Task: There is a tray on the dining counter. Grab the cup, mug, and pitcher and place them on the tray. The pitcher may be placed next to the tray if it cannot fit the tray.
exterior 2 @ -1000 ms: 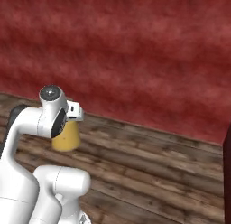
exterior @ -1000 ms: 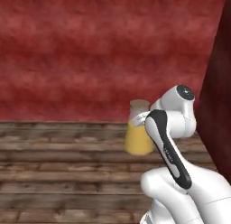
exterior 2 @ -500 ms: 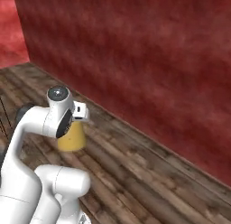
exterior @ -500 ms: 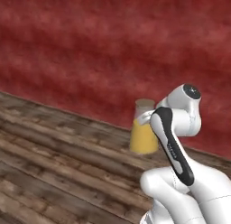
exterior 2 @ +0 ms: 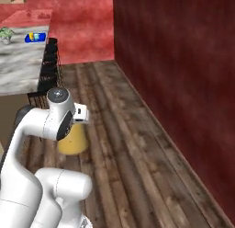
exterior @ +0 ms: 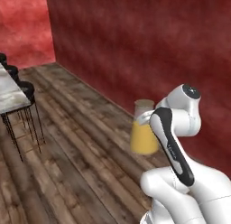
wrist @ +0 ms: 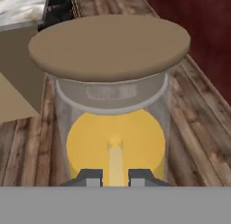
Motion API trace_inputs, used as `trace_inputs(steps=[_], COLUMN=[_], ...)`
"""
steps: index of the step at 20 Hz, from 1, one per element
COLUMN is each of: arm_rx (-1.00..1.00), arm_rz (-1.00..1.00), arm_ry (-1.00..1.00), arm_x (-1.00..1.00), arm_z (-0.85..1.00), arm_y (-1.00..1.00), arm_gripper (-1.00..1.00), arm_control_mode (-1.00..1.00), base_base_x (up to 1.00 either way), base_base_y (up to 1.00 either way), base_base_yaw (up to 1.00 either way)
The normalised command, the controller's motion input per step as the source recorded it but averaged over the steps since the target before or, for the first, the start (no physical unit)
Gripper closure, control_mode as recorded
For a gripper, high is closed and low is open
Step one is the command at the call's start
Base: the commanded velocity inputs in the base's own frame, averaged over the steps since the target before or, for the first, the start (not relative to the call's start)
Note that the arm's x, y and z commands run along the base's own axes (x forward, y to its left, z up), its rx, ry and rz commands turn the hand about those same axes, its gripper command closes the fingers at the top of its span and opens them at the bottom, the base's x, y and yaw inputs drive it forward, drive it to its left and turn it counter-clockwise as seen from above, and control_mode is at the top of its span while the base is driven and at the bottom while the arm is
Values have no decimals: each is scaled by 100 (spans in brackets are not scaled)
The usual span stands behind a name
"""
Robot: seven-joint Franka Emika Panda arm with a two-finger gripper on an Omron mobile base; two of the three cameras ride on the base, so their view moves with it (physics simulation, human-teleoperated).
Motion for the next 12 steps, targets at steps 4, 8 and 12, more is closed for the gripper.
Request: trace_inputs(steps=[4, 8, 12], arm_rx=[0, 0, 0], arm_rz=[0, 0, 0], arm_ry=[0, 0, 0], arm_x=[0, 0, 0], arm_z=[0, 0, 0], arm_y=[0, 0, 0], arm_gripper=[100, 100, 100], arm_control_mode=[100, 100, 100], base_base_x=[100, 88, 82], base_base_y=[-86, -97, -100], base_base_yaw=[54, 23, 3])
